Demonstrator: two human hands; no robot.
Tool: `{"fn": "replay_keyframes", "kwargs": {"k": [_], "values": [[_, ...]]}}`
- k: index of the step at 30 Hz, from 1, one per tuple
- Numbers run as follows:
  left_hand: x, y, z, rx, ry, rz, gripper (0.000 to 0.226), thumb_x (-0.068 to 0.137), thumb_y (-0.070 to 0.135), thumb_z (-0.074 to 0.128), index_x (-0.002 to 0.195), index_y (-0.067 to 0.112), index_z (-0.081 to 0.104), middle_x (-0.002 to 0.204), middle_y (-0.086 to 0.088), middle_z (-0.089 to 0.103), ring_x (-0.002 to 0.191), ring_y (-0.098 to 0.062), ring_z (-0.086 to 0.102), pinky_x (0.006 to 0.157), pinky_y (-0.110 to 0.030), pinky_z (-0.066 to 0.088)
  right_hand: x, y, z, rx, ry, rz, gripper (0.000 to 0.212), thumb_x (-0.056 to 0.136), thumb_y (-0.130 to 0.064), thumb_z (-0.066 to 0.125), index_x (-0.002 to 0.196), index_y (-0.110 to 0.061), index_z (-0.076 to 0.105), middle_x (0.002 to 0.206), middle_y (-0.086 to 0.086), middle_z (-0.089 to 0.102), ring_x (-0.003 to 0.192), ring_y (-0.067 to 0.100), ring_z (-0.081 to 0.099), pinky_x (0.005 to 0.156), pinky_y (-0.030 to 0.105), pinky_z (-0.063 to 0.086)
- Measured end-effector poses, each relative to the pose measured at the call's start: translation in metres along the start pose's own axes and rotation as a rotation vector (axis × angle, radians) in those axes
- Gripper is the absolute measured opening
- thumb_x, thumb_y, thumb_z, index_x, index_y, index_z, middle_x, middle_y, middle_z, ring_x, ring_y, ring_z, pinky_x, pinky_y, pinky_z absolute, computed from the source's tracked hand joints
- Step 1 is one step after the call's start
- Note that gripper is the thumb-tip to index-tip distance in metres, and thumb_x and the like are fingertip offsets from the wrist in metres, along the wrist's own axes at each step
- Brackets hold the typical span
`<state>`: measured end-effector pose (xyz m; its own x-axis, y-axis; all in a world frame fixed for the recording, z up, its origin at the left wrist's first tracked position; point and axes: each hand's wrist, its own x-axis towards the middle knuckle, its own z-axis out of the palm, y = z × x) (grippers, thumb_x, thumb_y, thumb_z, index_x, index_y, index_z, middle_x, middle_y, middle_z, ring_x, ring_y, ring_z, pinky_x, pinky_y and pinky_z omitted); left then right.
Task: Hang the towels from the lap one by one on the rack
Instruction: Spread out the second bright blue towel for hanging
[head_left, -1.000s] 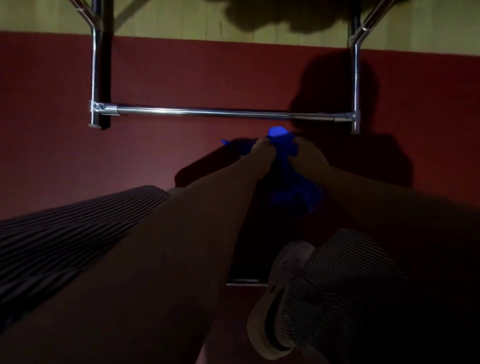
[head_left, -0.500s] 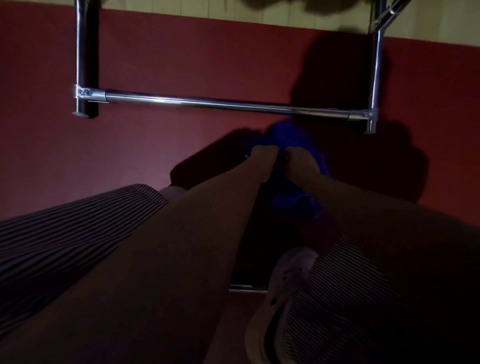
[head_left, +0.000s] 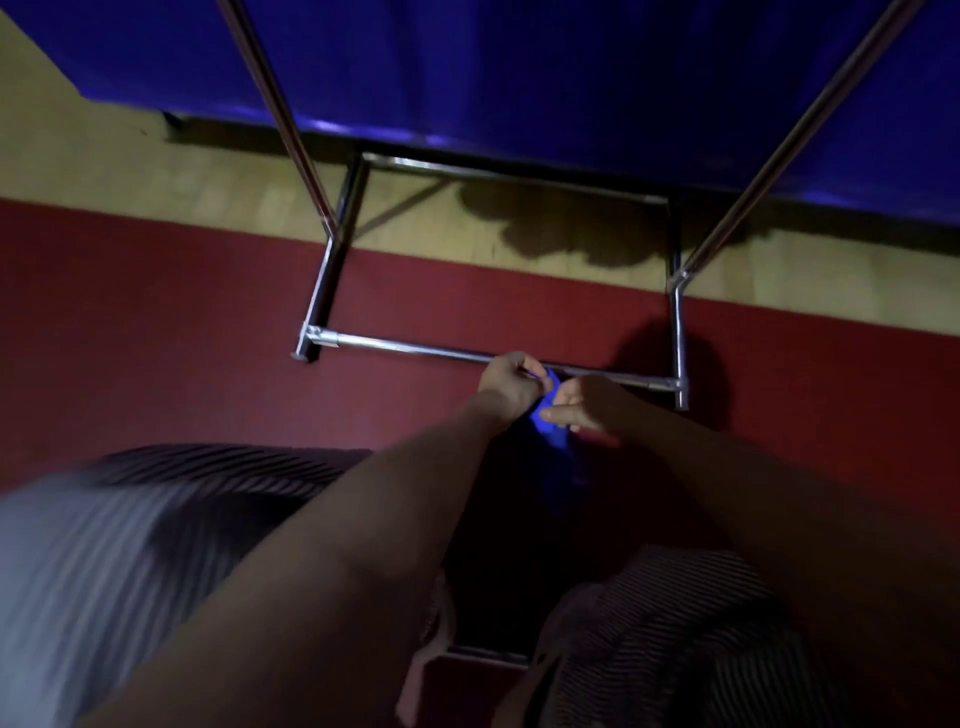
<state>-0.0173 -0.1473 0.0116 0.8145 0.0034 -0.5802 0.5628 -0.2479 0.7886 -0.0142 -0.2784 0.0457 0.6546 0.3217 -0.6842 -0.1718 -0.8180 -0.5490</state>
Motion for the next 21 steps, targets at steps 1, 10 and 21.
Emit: {"fn": "replay_keyframes", "kwargs": {"k": [1, 10, 21], "values": [[-0.007, 0.013, -0.011, 0.025, -0.037, 0.066, 0.036, 0.081, -0.008, 0.058, 0.059, 0.019, 0.051, 0.06, 0.002, 0.052, 0.044, 0.004, 0.047, 0.056, -0.014, 0.04, -0.007, -0.012, -0.009, 0.022, -0.025, -0.004, 0.024, 0.088, -0.021, 0.062, 0.066, -0.011, 0.06, 0.06, 0.0, 0.056, 0.052, 0.002, 0.05, 0.05, 0.009, 0.035], [-0.073, 0.107, -0.072, 0.24, -0.108, 0.43, 0.018, 0.088, -0.006, 0.047, 0.089, 0.012, 0.051, 0.064, 0.003, 0.046, 0.057, -0.007, 0.039, 0.052, -0.014, 0.033, -0.069, -0.087, -0.049, 0.397, 0.405, -0.121, 0.024, 0.087, 0.01, 0.044, 0.098, -0.009, 0.055, 0.091, 0.005, 0.055, 0.084, 0.015, 0.05, 0.059, 0.012, 0.039], [-0.121, 0.124, -0.12, 0.368, -0.087, 0.55, 0.012, 0.093, 0.0, 0.046, 0.102, 0.005, 0.054, 0.073, 0.009, 0.046, 0.065, 0.0, 0.04, 0.056, -0.003, 0.035, -0.101, -0.12, -0.044, 0.22, 0.169, -0.298, 0.014, 0.089, -0.017, 0.06, 0.081, -0.007, 0.066, 0.079, 0.005, 0.06, 0.076, 0.012, 0.052, 0.071, 0.027, 0.039]]}}
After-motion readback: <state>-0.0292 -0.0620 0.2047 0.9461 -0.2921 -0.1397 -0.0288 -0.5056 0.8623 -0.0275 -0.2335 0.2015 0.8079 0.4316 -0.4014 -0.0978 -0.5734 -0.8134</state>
